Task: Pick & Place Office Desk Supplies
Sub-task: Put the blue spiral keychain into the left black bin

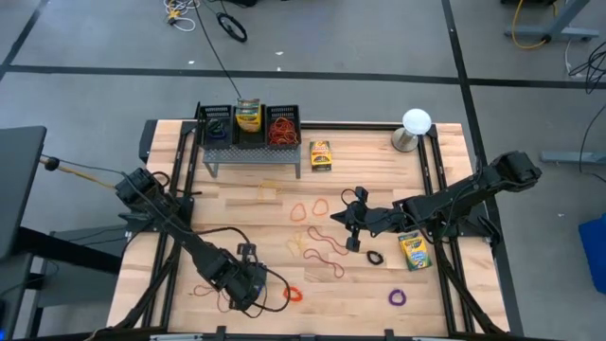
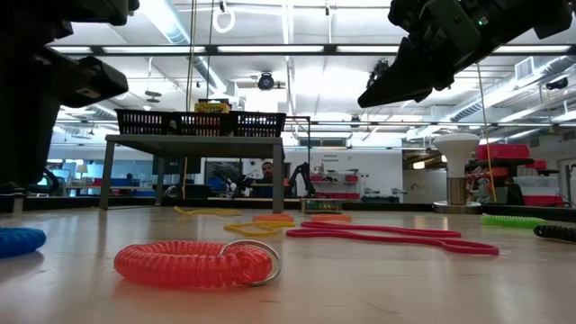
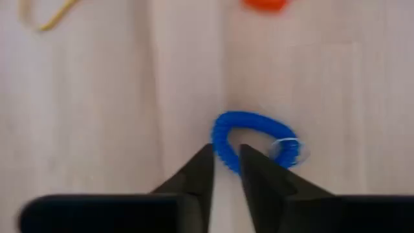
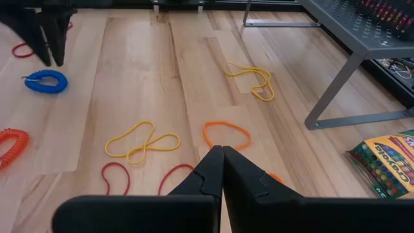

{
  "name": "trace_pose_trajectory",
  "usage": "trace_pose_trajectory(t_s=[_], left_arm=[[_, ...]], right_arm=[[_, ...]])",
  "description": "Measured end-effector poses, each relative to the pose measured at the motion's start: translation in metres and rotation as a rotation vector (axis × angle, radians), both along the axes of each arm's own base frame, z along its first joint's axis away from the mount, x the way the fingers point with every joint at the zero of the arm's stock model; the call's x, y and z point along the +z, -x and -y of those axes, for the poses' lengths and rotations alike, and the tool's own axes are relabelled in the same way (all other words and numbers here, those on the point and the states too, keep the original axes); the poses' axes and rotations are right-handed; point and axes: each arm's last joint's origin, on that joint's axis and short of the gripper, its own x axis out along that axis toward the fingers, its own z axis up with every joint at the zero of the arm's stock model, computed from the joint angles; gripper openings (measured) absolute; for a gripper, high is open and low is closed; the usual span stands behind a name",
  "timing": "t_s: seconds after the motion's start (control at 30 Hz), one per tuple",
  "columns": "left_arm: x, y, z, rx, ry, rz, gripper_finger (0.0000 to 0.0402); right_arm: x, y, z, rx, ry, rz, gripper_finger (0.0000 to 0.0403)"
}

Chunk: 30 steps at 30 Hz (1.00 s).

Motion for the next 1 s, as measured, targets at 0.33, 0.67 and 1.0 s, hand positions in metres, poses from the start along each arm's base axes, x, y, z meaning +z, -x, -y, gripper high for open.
trace_pose_trajectory(t_s=[0.33, 0.67, 1.0], left_arm=[[-0.022, -0.02, -0.015, 0.034, 0.005, -0.069, 0.0198], [-0.031, -0.024, -0.02, -0.031, 0.018, -0.141, 0.0108], [-0.018, -0.007, -0.035, 0.022, -0.133, -0.212, 0.0012]], right_arm=[[0.0, 0.0, 0.0, 0.0, 0.0, 0.0, 0.0011], [0.0, 0.0, 0.0, 0.0, 0.0, 0.0, 0.0011], [0.0, 0.0, 0.0, 0.0, 0.0, 0.0, 0.0011]])
